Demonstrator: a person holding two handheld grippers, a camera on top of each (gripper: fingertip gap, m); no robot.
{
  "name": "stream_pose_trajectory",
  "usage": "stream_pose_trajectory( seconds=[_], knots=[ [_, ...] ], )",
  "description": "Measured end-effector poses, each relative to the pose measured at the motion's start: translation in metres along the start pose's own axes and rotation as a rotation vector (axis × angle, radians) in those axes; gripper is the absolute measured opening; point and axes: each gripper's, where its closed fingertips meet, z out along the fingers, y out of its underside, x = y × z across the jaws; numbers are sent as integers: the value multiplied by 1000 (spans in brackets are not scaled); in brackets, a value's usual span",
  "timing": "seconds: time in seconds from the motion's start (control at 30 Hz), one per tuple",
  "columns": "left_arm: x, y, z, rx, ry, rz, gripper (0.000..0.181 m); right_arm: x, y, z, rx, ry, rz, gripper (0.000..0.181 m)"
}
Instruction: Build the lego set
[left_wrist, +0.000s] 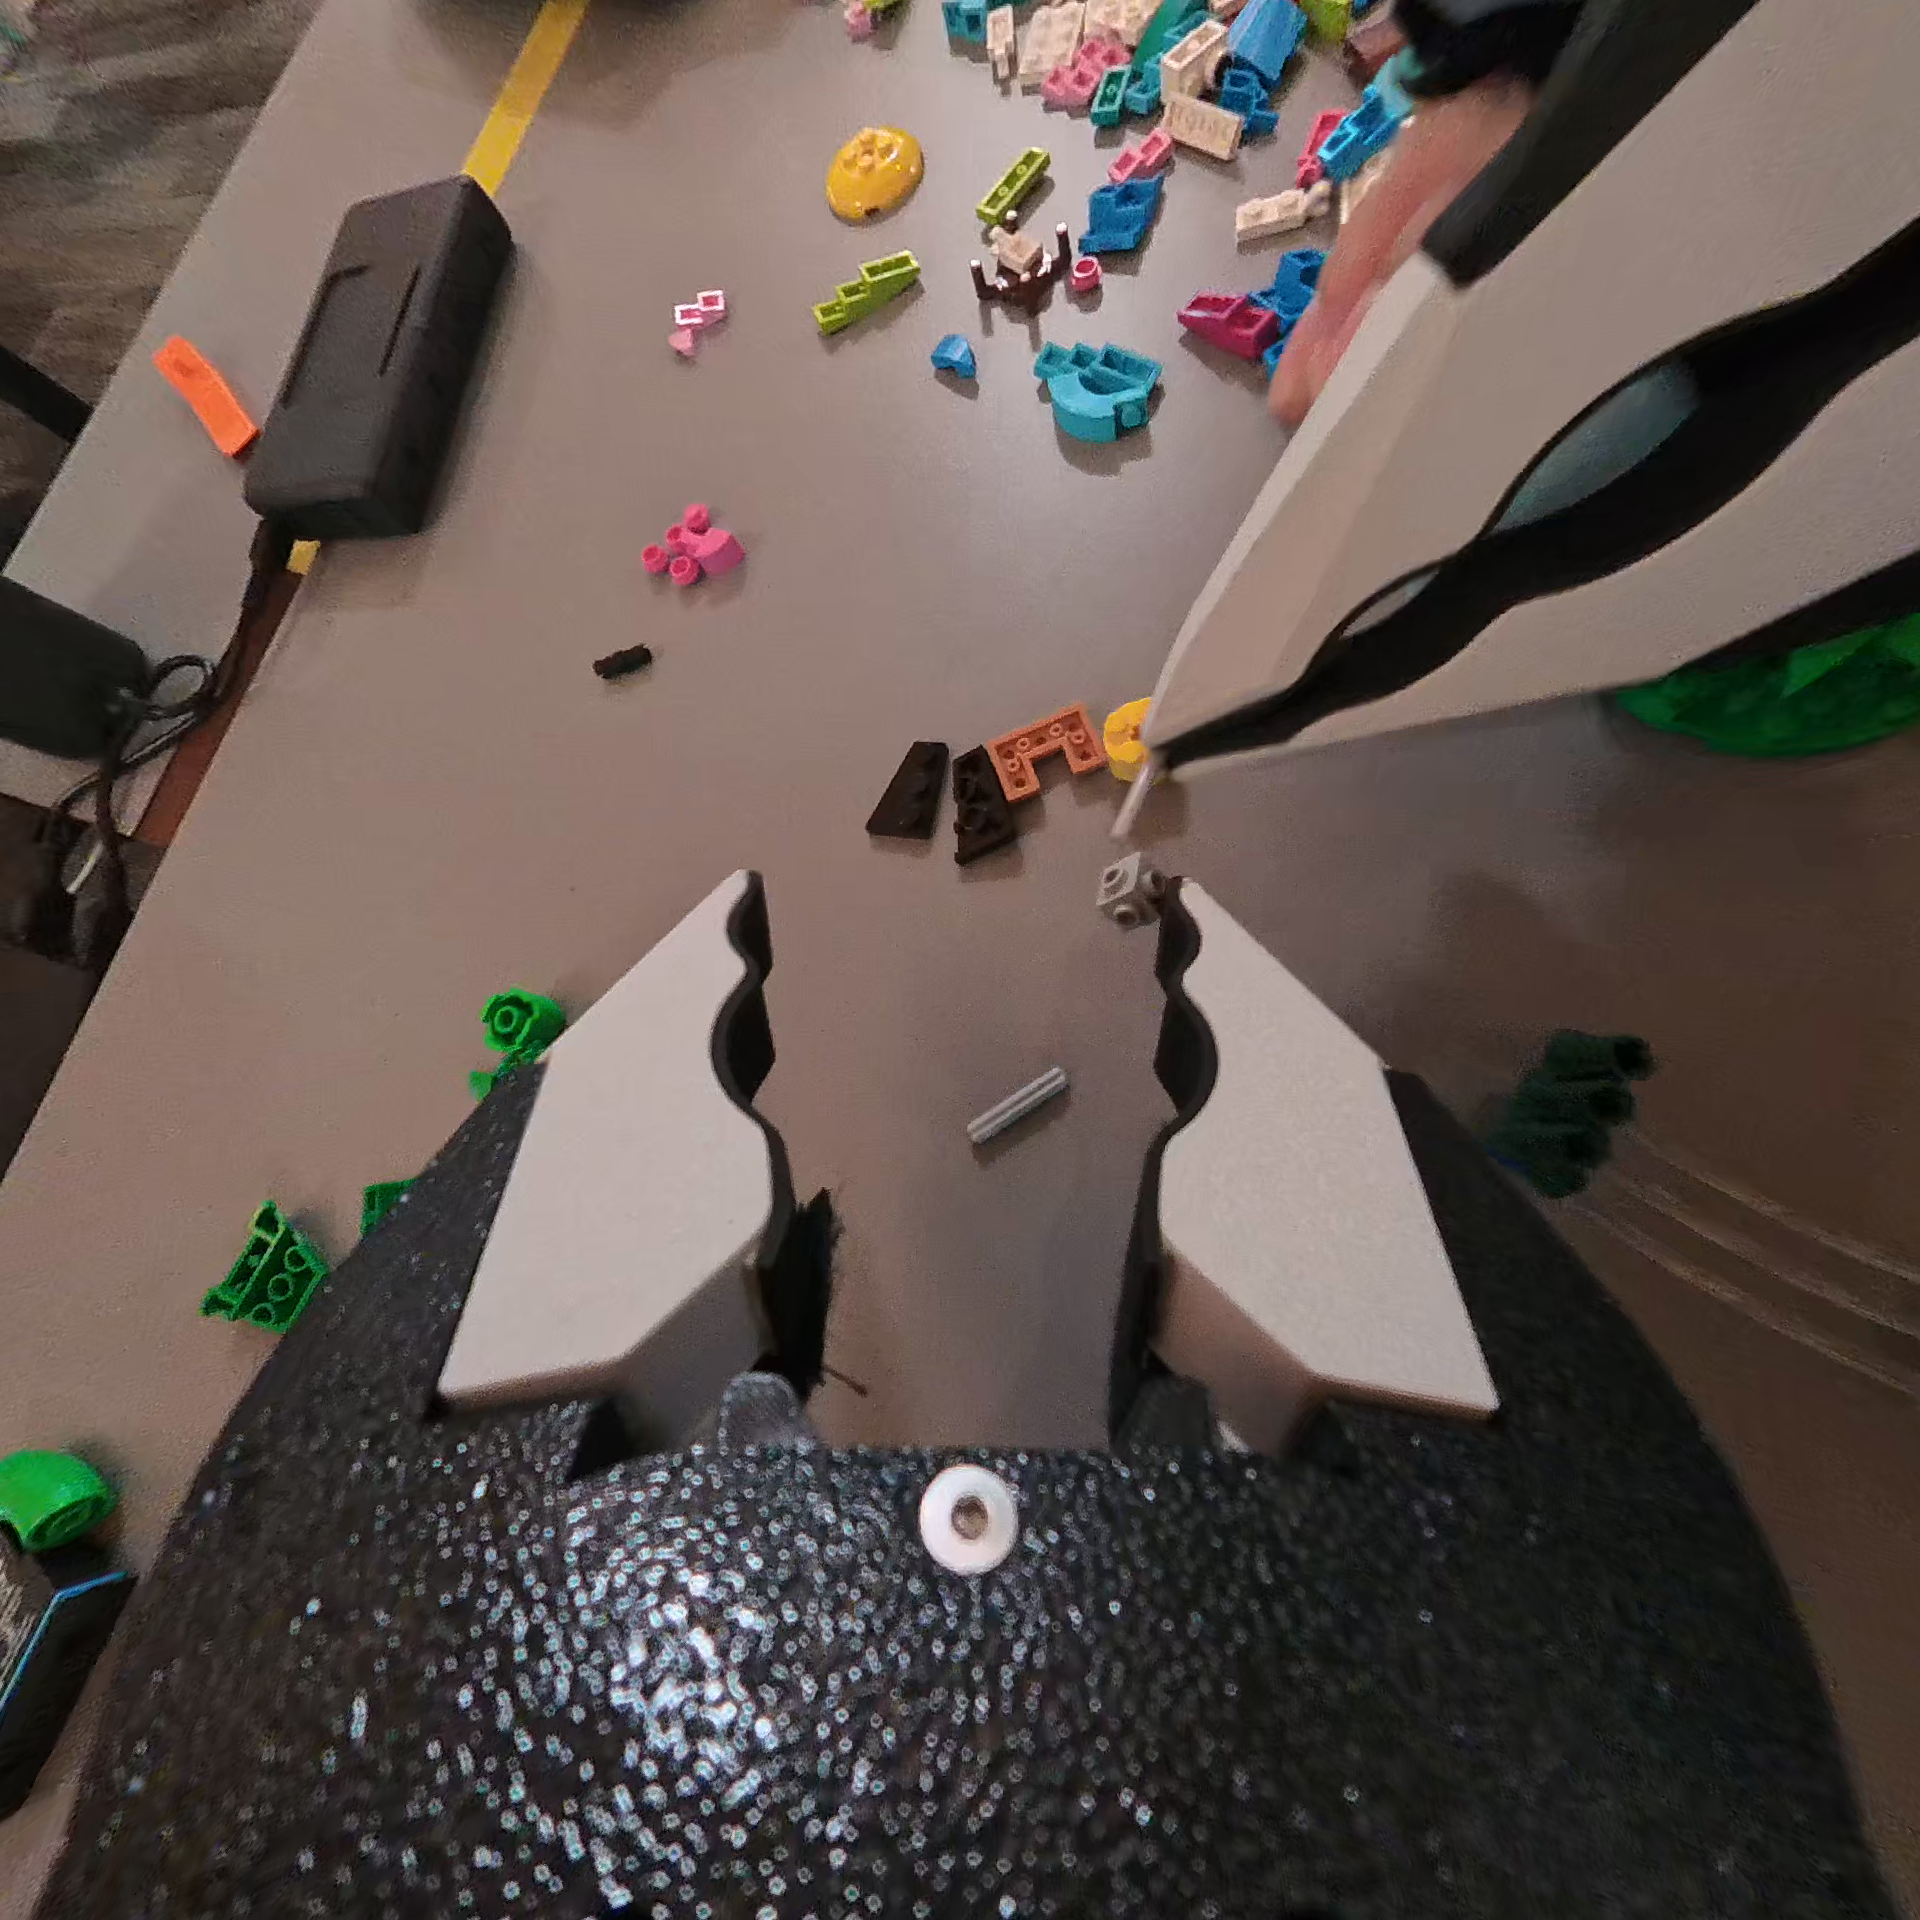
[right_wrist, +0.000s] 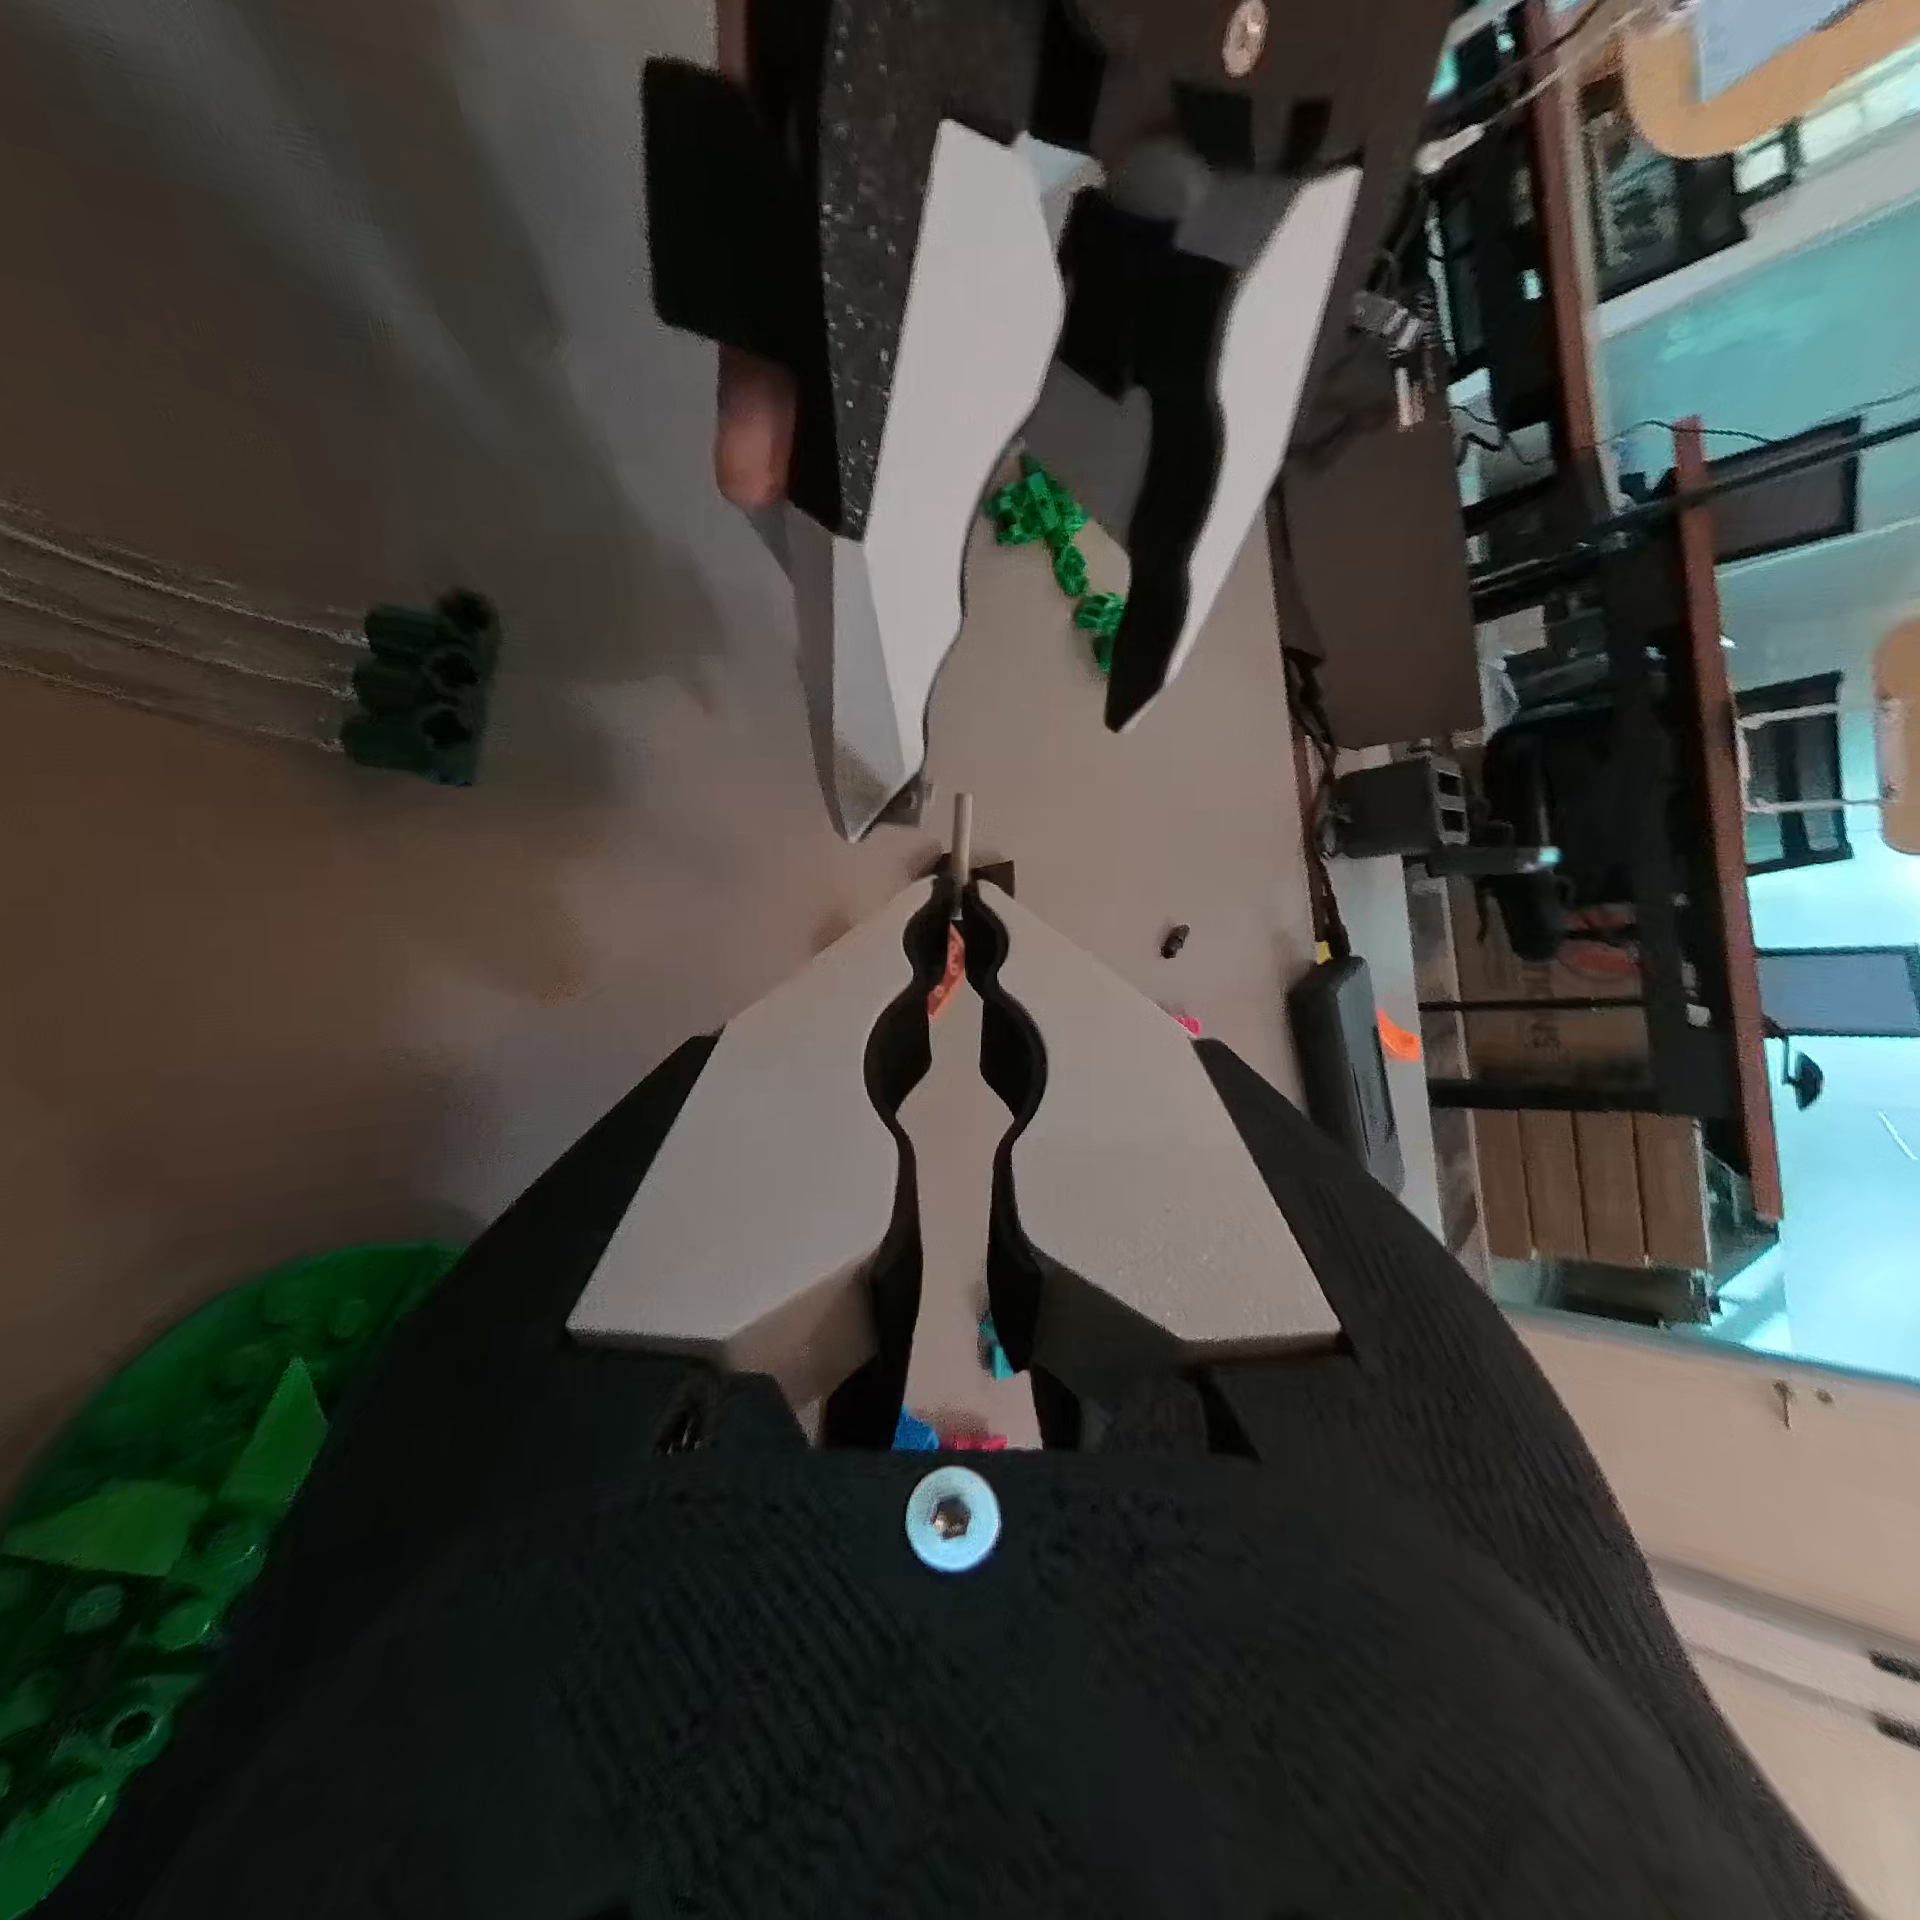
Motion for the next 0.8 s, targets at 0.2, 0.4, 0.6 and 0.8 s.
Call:
stream_pose_trajectory(
  seconds=[0.2,0.4,0.6,0.8],
  knots=[
    [2,-5,3,26,26,-7,72,-4,13,10,-67,-32,-59,1],
    [1,-4,8,14,24,4,71,-5,0,7,-3,-39,-71,1],
    [-8,2,1,3,-3,-18,75,1,2,10,-7,-25,-49,1],
    [-7,7,-38,69,11,-171,75,29,8,-32,19,83,65,1]
  ],
)
